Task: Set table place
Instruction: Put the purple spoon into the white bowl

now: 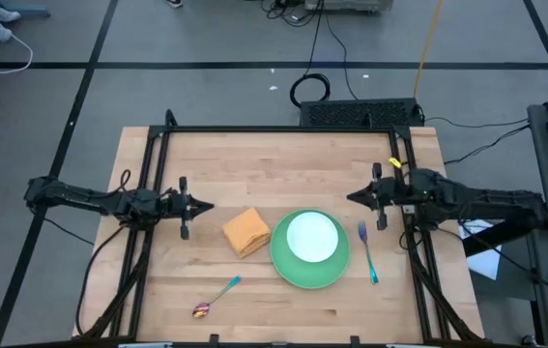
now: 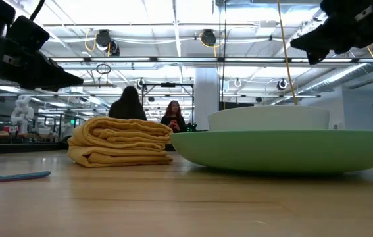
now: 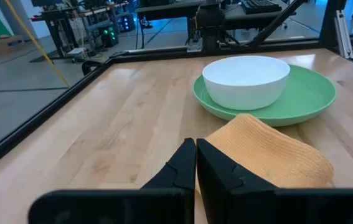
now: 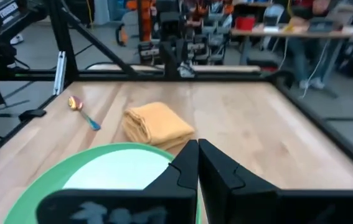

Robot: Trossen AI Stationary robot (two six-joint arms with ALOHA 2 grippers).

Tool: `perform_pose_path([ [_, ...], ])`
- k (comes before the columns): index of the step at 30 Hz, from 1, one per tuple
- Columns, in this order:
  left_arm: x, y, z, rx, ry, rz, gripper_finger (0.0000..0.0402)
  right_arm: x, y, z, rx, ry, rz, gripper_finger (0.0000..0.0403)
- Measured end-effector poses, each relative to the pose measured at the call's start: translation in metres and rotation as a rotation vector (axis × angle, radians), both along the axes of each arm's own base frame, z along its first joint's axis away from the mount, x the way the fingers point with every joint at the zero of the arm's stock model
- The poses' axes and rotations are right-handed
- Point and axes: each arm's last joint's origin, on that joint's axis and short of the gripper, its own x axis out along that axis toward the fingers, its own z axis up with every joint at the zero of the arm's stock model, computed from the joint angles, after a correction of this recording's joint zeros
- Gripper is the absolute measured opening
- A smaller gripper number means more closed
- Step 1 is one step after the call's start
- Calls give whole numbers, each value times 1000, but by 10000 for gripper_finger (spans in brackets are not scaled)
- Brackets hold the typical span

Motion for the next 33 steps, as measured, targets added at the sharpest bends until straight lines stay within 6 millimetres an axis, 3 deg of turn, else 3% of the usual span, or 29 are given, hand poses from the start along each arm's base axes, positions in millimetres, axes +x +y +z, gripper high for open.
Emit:
perform_pose_path([
  [9, 0, 0, -2, -19, 16, 3, 19, -4, -6, 6, 34, -64, 41, 0],
  [33, 0, 0, -2, -27, 16, 5, 19, -40, 0, 22, -33, -265, 34, 0],
])
